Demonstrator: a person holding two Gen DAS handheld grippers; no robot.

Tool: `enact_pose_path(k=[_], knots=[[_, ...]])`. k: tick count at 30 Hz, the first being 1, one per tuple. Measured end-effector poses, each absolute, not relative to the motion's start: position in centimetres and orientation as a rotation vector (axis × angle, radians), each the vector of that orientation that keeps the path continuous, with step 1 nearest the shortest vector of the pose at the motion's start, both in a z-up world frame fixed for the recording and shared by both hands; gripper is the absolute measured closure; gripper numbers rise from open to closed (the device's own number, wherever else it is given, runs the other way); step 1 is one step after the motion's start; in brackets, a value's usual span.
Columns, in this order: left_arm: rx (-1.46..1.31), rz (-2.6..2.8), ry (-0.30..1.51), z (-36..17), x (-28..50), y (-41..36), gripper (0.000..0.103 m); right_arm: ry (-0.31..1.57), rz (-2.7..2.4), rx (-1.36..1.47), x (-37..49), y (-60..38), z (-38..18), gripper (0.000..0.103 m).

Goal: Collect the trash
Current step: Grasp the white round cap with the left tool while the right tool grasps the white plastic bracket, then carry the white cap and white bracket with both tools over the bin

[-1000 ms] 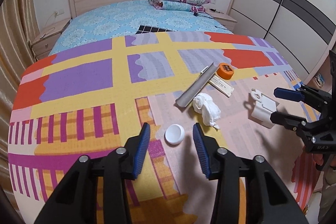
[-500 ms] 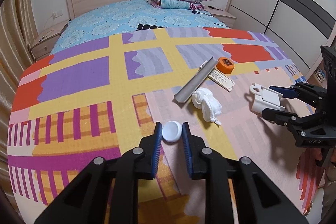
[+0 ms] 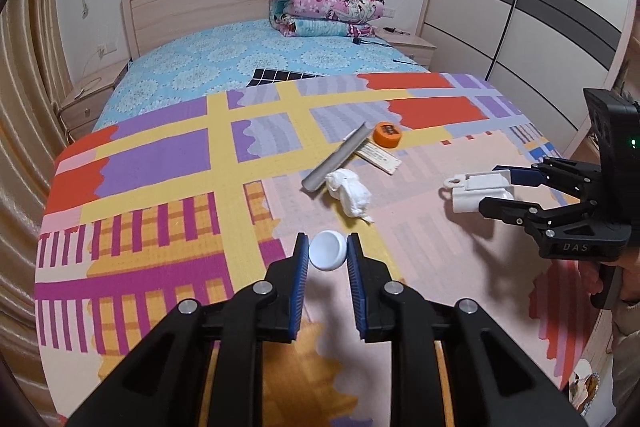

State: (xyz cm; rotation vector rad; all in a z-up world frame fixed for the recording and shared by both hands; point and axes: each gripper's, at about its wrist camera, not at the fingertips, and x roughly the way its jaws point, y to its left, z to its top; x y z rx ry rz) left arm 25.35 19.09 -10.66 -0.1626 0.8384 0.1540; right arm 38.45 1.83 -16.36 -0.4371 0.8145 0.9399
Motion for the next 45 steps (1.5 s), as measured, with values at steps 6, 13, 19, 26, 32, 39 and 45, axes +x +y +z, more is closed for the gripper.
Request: enact_pose_path(k=[6, 13, 19, 26, 32, 39, 45], knots=[[-0.144, 0.134, 0.807, -9.0, 23.1, 17.2, 0.084, 0.794, 0.951, -0.439, 36.5, 0.6, -15.3, 0.046], [-0.131, 0.098, 0.788, -8.0, 21.3, 14.7, 0.084, 0.776, 0.963, -0.434, 34.5, -0.3, -14.2, 0.047], [-0.121, 0.066, 0.78, -7.6, 19.8, 12.4, 0.084, 0.755, 0.972, -0.436, 32.6, -1.3, -13.3, 0.047], [-0.084, 0.03, 0.751, -6.4, 17.2, 9.6, 0.084, 0.715, 0.981, -0.463, 29.6, -3.3, -12.4, 0.047], [-0.048, -0.003, 0.72, -5.5, 14.6, 6.9, 0.084, 0.702, 1.005, -0.46, 27.3, -4.9, -12.1, 0.047], [-0.027, -0.046, 0.71, -5.7, 11.5, 4.4, 0.084, 0.67, 1.041, -0.462, 23.8, -6.8, -11.1, 0.047], [-0.053, -0.087, 0.738, -7.3, 9.8, 3.3, 0.084, 0.679, 1.074, -0.474, 20.9, -8.2, -11.7, 0.047]])
